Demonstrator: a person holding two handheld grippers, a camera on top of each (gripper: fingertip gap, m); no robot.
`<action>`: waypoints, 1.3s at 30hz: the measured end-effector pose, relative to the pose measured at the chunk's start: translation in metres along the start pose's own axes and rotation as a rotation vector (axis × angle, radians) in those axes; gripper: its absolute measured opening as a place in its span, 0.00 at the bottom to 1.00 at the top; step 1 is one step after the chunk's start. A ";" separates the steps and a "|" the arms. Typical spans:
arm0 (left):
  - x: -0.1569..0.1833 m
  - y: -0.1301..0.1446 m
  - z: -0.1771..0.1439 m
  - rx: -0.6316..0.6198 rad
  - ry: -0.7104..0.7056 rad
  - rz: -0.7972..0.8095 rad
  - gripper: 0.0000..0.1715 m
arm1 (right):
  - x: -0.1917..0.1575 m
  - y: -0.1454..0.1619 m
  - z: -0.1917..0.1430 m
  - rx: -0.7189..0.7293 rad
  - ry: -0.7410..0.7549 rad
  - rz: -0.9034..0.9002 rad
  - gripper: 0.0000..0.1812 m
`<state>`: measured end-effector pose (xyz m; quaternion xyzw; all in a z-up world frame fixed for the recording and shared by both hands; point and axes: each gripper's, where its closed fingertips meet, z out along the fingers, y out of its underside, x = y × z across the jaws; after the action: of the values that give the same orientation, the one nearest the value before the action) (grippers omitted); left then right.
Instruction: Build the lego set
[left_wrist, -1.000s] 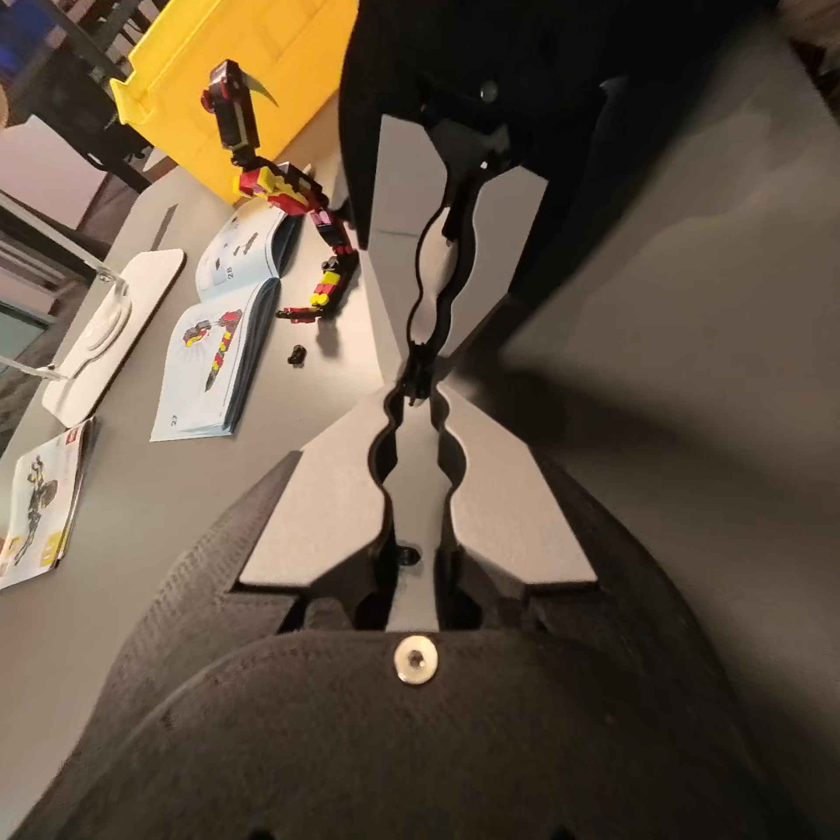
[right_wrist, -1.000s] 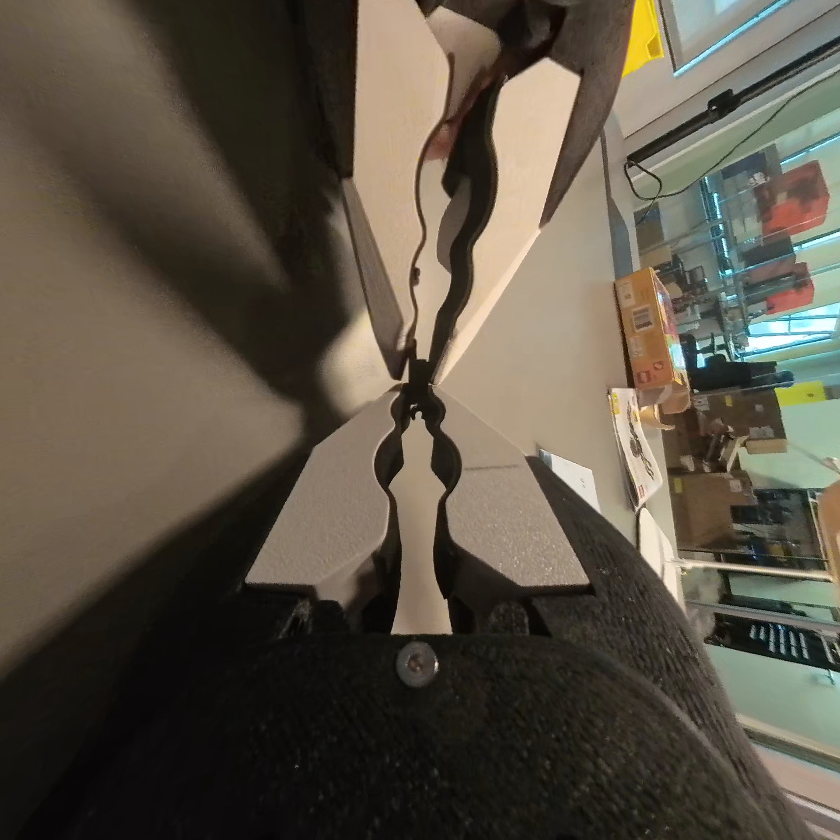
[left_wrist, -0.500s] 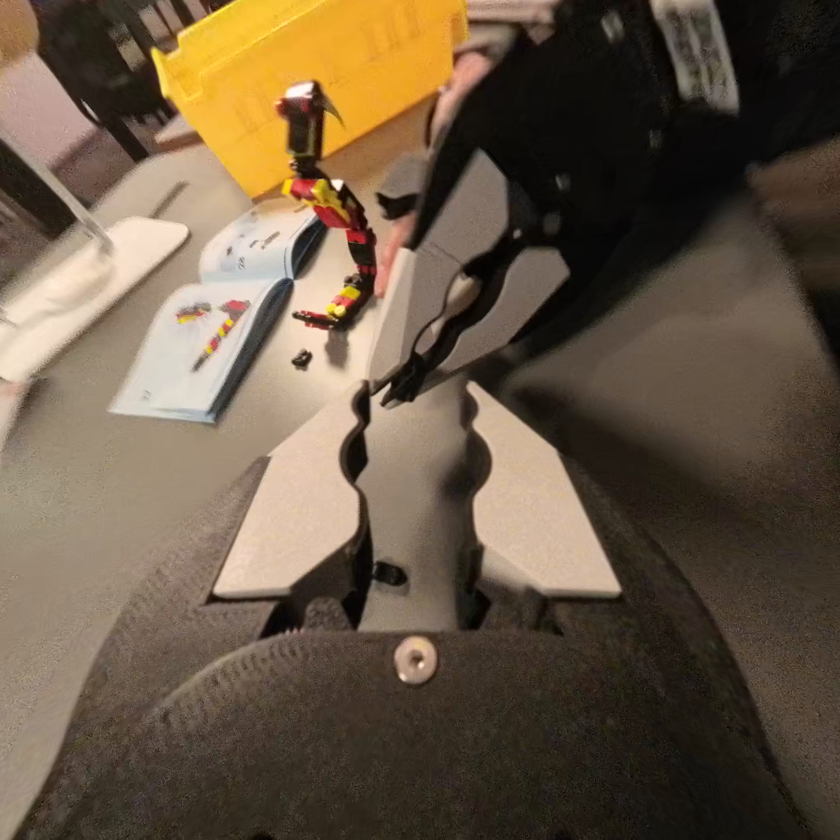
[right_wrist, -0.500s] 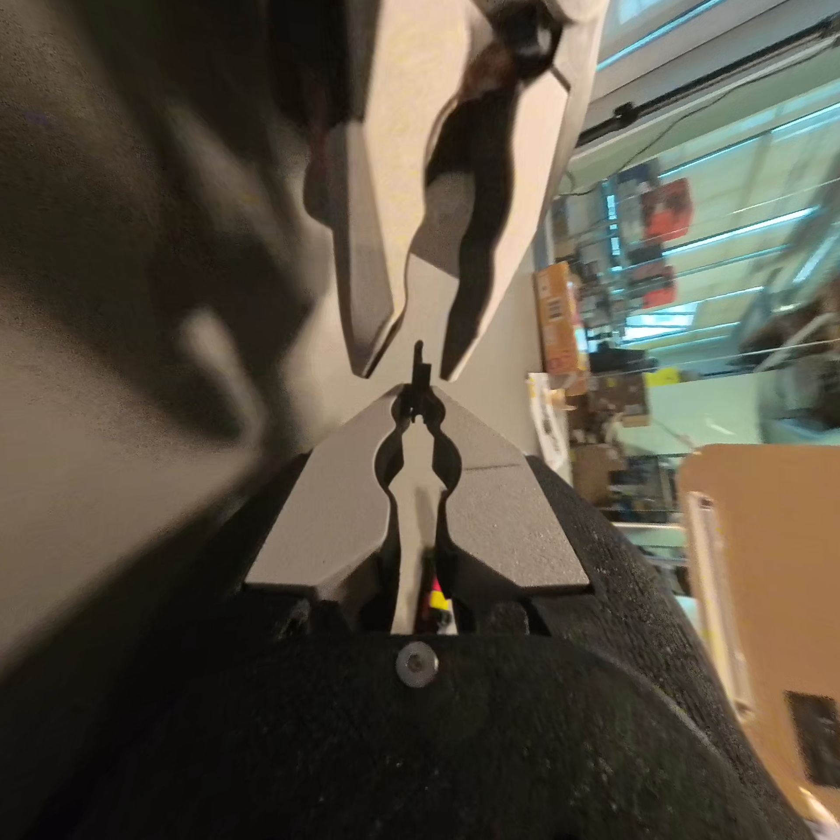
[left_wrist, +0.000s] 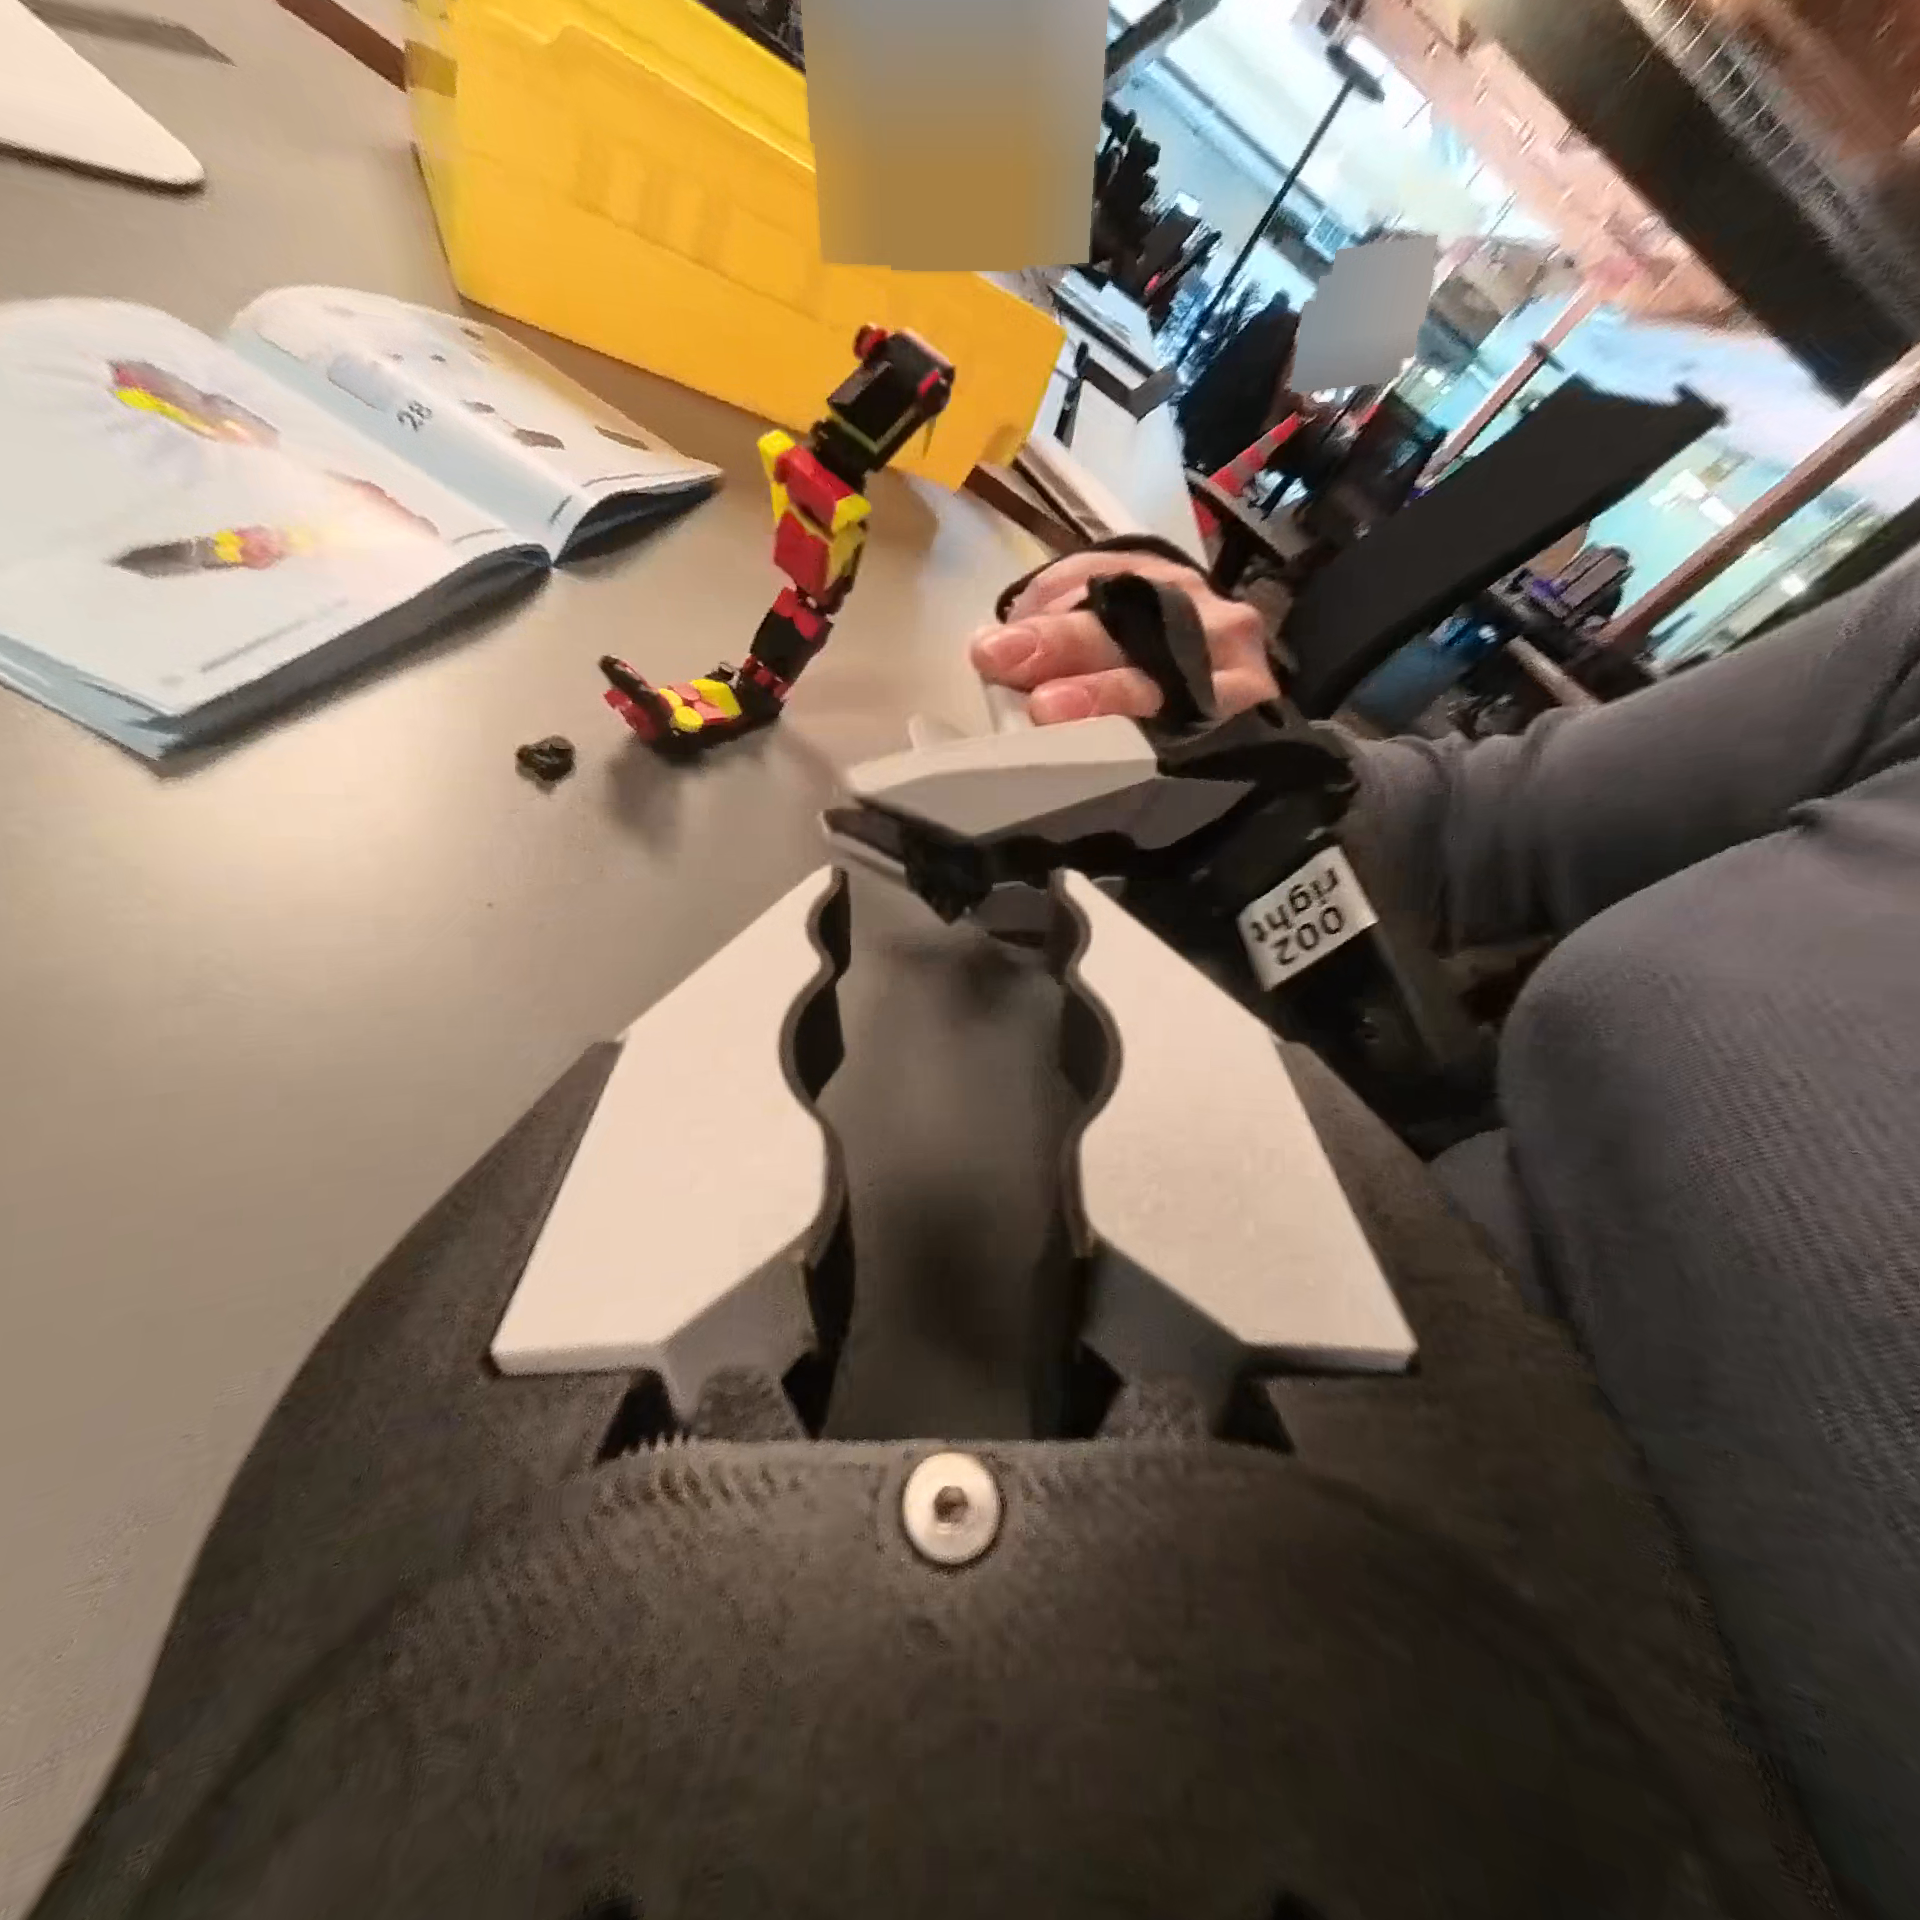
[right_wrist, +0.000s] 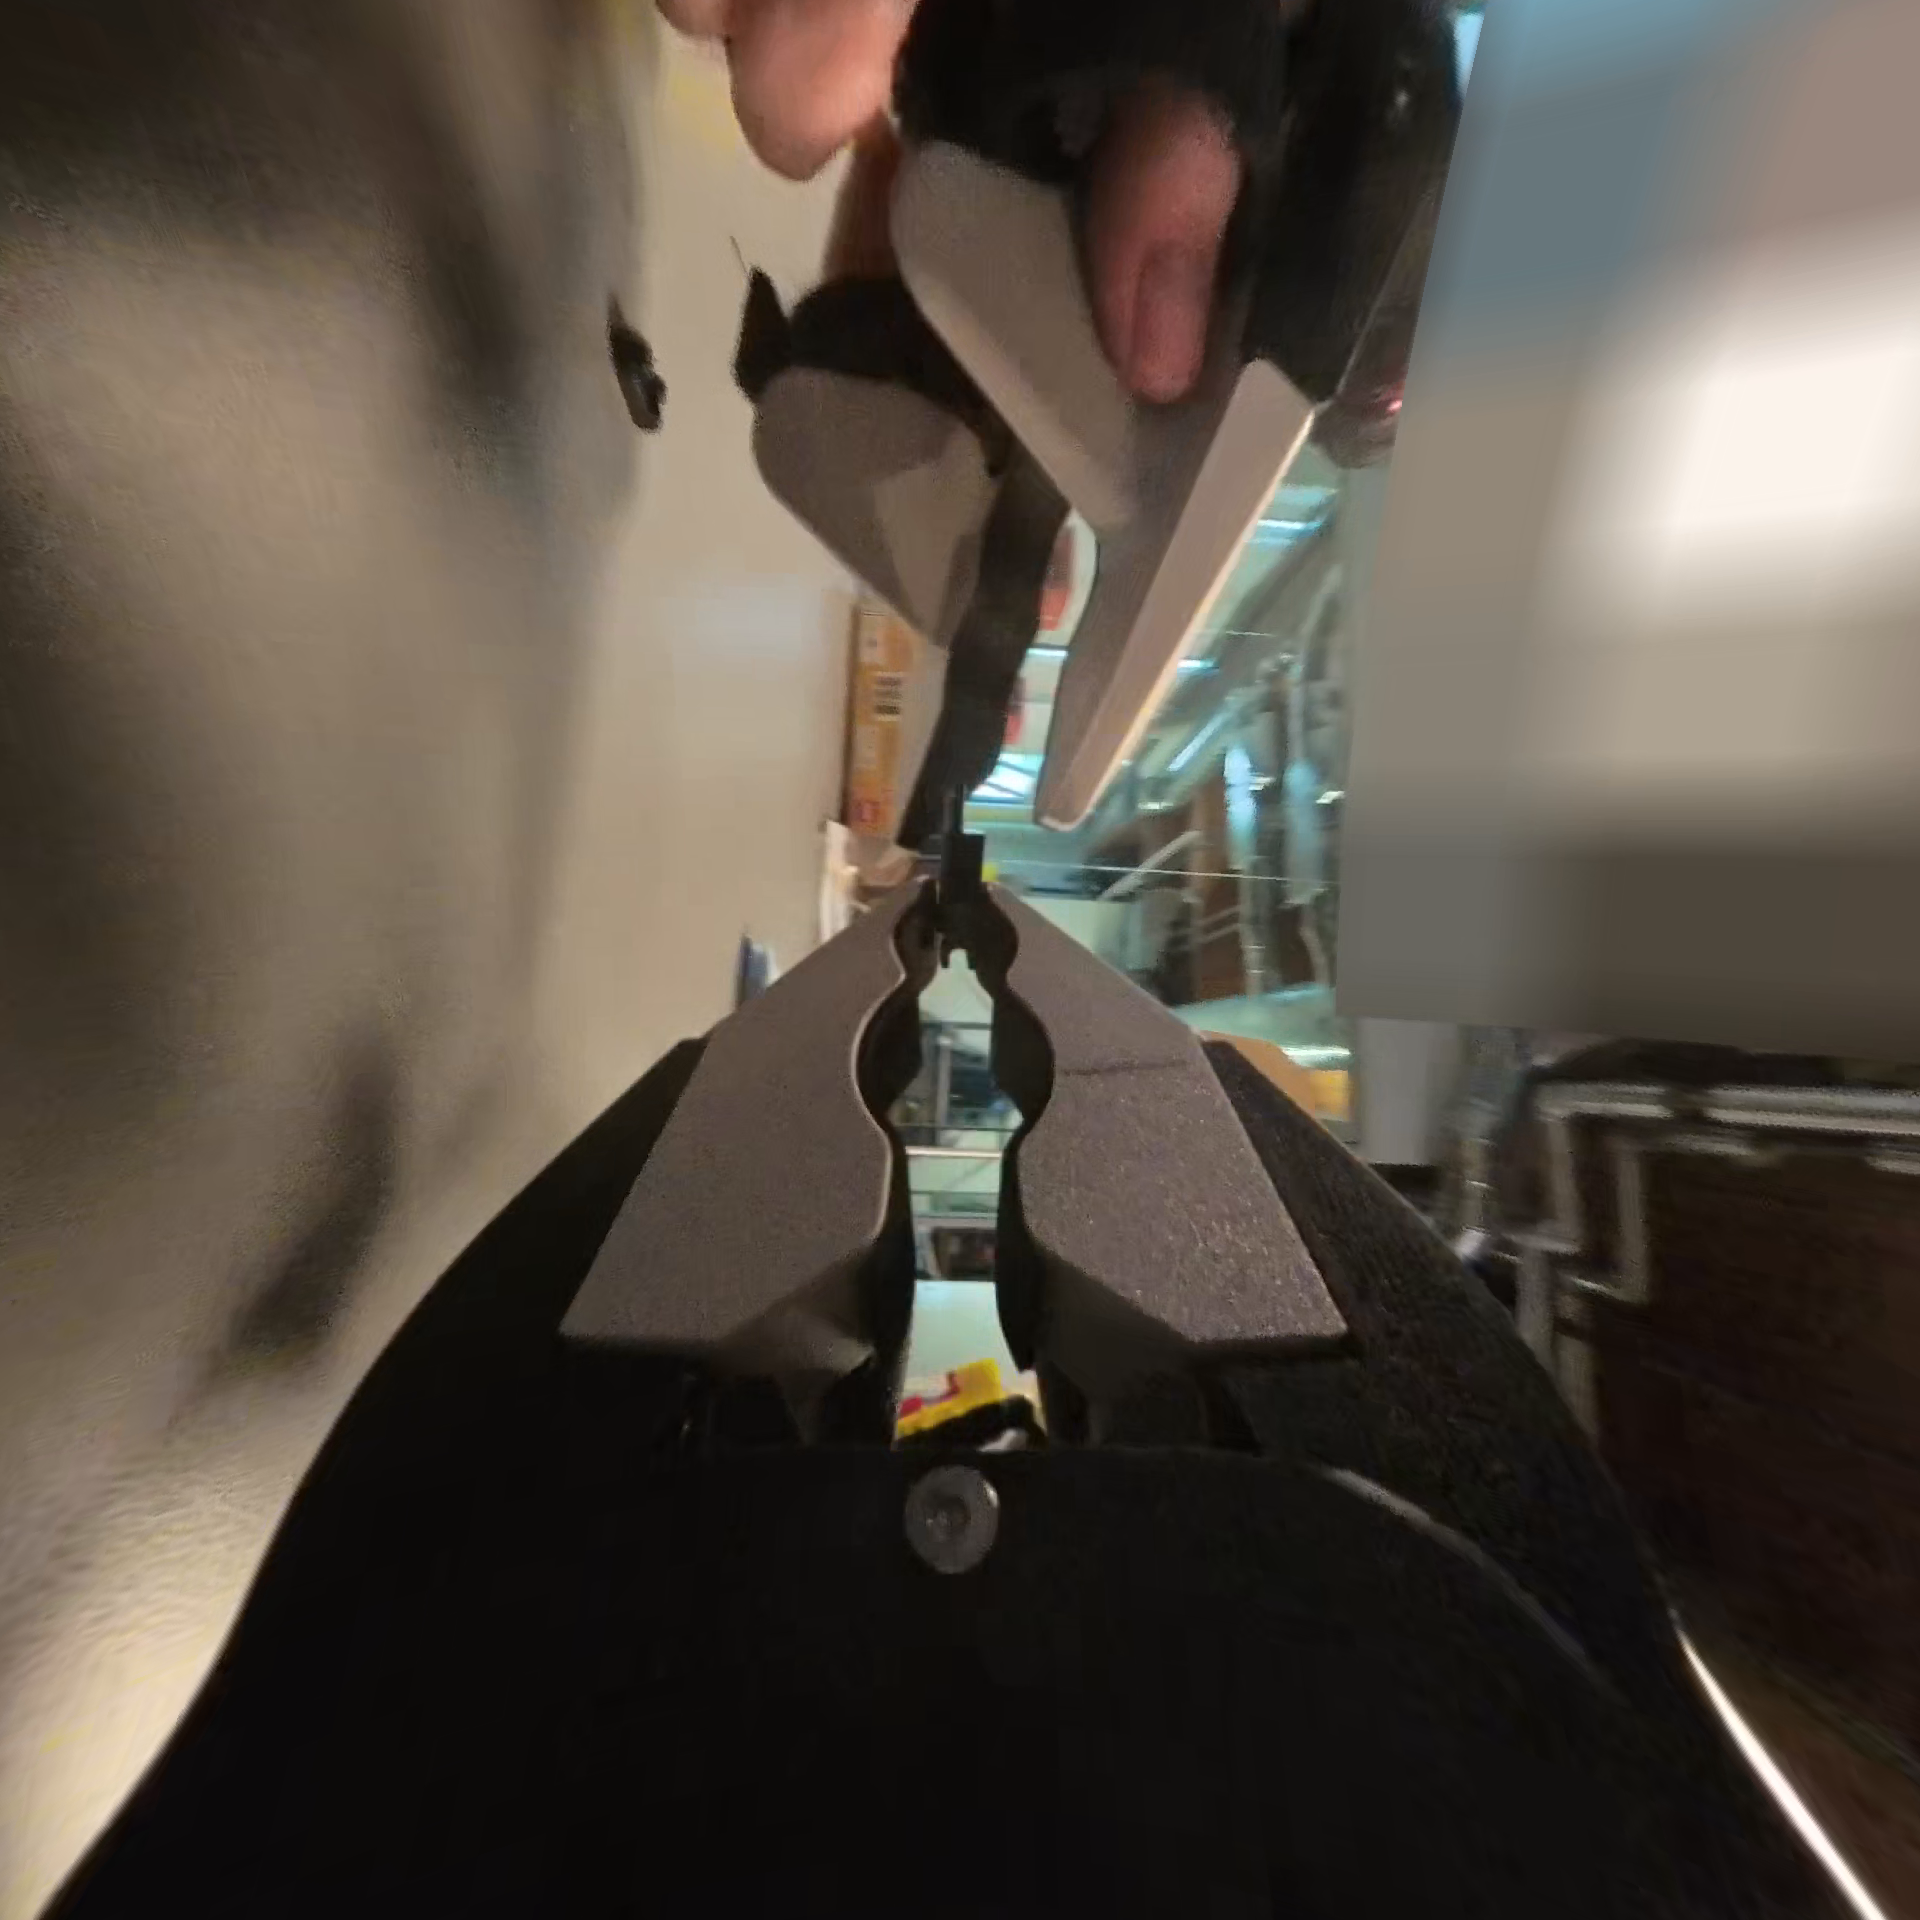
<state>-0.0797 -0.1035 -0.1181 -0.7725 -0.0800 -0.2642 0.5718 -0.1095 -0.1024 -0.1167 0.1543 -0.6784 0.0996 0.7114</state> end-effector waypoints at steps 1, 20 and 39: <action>0.000 0.000 0.001 0.001 0.010 -0.019 0.21 | 0.003 0.002 0.000 -0.001 0.032 -0.020 0.02; 0.006 -0.023 -0.001 0.127 -0.030 0.278 0.03 | 0.008 0.017 -0.012 0.046 -0.135 0.628 0.16; 0.019 0.012 0.015 -0.039 -0.184 0.998 0.12 | 0.002 -0.020 -0.047 0.286 -0.596 1.181 0.02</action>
<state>-0.0539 -0.0971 -0.1221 -0.7473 0.2537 0.1090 0.6044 -0.0586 -0.1043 -0.1181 -0.1287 -0.7963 0.5136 0.2925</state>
